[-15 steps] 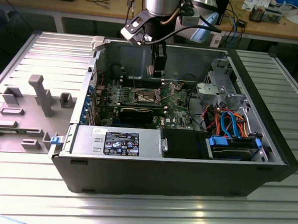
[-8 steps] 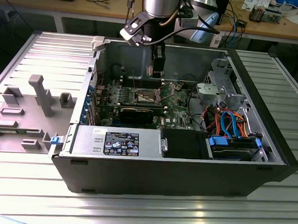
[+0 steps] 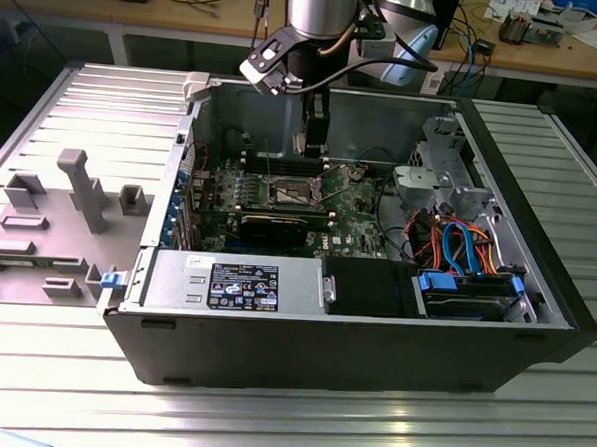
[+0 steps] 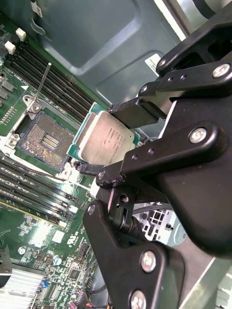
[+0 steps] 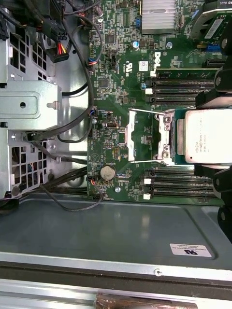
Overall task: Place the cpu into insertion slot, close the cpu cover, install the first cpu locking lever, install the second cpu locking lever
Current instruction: 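Place the cpu into insertion slot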
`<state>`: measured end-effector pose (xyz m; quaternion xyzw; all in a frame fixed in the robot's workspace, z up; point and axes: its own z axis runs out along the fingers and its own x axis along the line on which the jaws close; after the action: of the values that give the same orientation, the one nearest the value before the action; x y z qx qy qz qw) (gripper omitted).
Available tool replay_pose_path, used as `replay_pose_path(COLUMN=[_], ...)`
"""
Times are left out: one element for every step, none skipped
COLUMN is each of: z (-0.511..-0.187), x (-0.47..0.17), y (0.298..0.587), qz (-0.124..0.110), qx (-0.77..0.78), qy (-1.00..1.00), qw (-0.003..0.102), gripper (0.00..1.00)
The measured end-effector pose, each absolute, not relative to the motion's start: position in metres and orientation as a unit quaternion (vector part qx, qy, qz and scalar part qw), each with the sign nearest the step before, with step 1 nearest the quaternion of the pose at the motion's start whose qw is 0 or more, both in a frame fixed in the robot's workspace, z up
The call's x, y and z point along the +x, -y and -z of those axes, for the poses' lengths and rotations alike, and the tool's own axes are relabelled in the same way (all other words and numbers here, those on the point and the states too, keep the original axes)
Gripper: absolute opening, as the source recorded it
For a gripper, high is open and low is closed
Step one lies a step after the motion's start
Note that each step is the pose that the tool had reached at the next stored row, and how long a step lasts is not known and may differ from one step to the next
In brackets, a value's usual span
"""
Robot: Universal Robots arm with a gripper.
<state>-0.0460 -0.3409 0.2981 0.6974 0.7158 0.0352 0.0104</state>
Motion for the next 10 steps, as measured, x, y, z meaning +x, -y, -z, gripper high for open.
replay_pose_path(z=[-0.2981, -0.2981, -0.2981, -0.2981, -0.298, -0.298, -0.298, -0.298, -0.298, -0.2977], x=[-0.046, -0.046, -0.046, -0.046, -0.046, -0.046, -0.046, -0.046, -0.0462, -0.0471], y=[0.3409, 0.3409, 0.3409, 0.3409, 0.3409, 0.3409, 0.3409, 0.3409, 0.3409, 0.3409], qz=[-0.035, -0.035, -0.035, -0.035, -0.035, -0.035, -0.035, -0.035, -0.035, -0.035], qx=[0.697, 0.697, 0.697, 0.697, 0.697, 0.697, 0.697, 0.697, 0.697, 0.697], qy=[-0.716, -0.716, -0.716, -0.716, -0.716, -0.716, -0.716, -0.716, -0.716, -0.716], qw=[0.01, 0.01, 0.01, 0.01, 0.01, 0.01, 0.01, 0.01, 0.01, 0.01], gripper=[0.54, 0.54, 0.54, 0.54, 0.54, 0.54, 0.54, 0.54, 0.54, 0.54])
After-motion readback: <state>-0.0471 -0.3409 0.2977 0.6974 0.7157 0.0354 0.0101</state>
